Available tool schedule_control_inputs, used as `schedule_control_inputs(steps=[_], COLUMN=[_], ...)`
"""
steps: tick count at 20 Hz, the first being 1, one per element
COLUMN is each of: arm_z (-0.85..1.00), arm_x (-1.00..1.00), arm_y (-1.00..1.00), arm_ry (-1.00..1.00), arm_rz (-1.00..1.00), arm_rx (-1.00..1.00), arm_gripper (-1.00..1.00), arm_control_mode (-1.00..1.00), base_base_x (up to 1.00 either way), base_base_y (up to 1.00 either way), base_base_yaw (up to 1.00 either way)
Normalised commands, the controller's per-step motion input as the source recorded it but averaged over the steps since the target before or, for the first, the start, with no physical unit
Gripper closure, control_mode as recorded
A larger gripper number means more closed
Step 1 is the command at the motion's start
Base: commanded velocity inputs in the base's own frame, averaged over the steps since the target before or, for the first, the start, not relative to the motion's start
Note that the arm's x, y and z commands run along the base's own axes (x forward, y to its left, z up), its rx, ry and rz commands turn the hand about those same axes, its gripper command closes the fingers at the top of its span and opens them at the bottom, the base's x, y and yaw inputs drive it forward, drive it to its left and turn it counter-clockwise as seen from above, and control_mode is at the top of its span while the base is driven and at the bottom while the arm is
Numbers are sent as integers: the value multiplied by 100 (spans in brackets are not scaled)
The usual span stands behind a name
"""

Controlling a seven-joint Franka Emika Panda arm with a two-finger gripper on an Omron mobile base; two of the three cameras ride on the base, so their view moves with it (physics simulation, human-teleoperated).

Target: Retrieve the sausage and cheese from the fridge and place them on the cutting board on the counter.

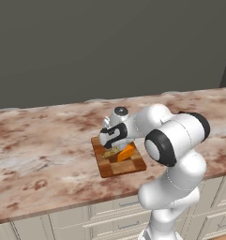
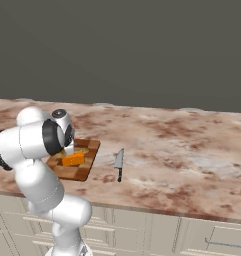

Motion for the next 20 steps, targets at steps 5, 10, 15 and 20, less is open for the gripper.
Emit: schedule_control_inputs(steps=[5,10,15,20], arm_z=[-10,-22,-14,0], arm_x=[29,16,2,1], arm_y=[0,0,-1,-10], arm_ry=[2,0,0,0], arm_rz=[0,0,0,-3], arm_rx=[0,0,-2,-4], arm_gripper=[100,100,100,100], arm_control_mode=[-100,-100,-100,-100], base_base_x=[0,0,0,0], base_base_y=[0,0,0,0], base_base_yaw=[0,0,0,0])
